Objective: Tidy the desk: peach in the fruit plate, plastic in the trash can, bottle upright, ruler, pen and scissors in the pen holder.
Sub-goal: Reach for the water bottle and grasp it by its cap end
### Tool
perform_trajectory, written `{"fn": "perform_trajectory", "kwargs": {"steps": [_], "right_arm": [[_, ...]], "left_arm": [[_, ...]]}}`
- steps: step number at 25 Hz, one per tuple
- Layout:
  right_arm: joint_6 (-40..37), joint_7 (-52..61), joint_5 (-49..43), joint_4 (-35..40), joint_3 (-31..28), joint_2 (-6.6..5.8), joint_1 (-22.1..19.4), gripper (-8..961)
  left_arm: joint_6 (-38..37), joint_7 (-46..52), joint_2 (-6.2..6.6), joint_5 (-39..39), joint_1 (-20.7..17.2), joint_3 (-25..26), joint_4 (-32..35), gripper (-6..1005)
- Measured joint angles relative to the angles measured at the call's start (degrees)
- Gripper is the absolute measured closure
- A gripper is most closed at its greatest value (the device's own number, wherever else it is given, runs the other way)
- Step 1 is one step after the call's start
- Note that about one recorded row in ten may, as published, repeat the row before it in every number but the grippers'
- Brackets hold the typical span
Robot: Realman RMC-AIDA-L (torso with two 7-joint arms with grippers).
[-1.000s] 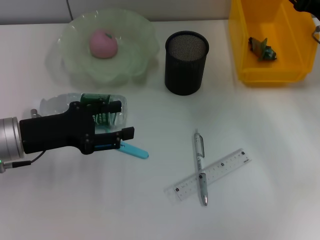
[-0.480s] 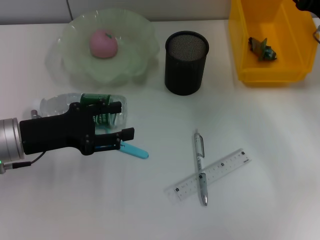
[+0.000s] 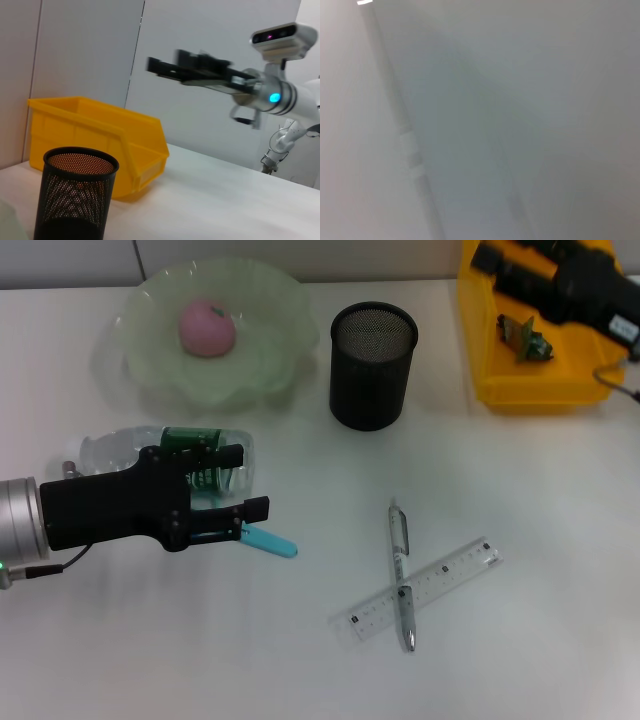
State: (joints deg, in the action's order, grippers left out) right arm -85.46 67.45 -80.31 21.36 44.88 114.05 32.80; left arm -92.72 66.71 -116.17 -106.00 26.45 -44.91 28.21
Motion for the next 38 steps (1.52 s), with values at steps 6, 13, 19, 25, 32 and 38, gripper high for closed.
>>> {"fn": "perform_trajectory", "kwargs": {"steps": [6, 13, 19, 25, 32, 38], "right_arm": [[-8.0, 3.1, -11.4, 5.0, 0.1, -0.57, -1.0, 120], [-10.9, 2.9, -25.6, 8.0, 0.1, -0.35, -0.6, 119], [-8.5, 0.1, -33.2, 10.3, 0.2, 1.38, -0.7, 119], [-7.6, -0.9, -34.0, 11.1, 0.5, 2.29, -1.0, 119], [-7.8, -0.9, -34.1, 11.1, 0.5, 2.47, -1.0, 120], [-7.7, -0.9, -34.1, 10.7, 0.5, 2.50, -1.0, 120]], "left_arm": [[0.0, 0.0, 0.08, 0.0, -0.1, 0.0, 0.0, 268], [0.0, 0.3, 0.29, 0.0, -0.1, 0.0, 0.0, 269], [0.2, 0.7, 0.52, 0.0, -0.1, 0.0, 0.0, 269], [0.3, 0.8, 0.62, 0.0, -0.2, 0.7, 0.0, 270], [0.1, 0.9, 0.67, 0.0, -0.3, 0.7, 0.0, 270], [0.3, 3.2, 1.09, 0.0, -0.3, 0.7, 2.6, 271]]}}
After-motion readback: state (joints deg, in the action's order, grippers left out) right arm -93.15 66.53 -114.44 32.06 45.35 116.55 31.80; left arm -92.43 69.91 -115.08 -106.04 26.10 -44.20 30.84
